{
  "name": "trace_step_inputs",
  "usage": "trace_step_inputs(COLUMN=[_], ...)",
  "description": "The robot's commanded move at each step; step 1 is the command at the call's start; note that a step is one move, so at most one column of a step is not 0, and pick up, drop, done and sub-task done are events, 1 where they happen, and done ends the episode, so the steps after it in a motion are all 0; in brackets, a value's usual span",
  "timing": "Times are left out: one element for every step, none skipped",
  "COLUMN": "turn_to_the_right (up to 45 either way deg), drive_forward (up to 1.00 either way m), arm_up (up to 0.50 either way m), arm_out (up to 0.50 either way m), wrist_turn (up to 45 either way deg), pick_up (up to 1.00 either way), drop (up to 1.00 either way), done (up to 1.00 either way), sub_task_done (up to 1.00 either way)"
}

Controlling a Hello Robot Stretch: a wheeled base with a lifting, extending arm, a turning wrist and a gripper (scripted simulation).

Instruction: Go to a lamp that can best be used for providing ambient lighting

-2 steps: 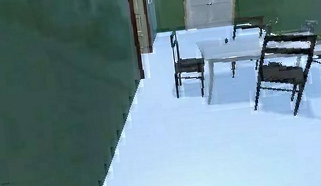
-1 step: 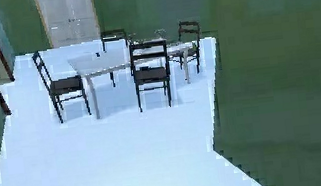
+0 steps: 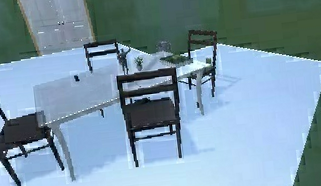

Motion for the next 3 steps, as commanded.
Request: trace_step_inputs(turn_to_the_right=[6.0,0.0,12.0], drive_forward=[0.0,0.45,0.0], arm_up=[0.0,0.0,0.0], arm_out=[0.0,0.0,0.0], wrist_turn=[0.0,0.0,0.0], pick_up=[0.0,0.0,0.0], drop=[0.0,0.0,0.0], done=[0.0,0.0,0.0], sub_task_done=[0.0,0.0,0.0])
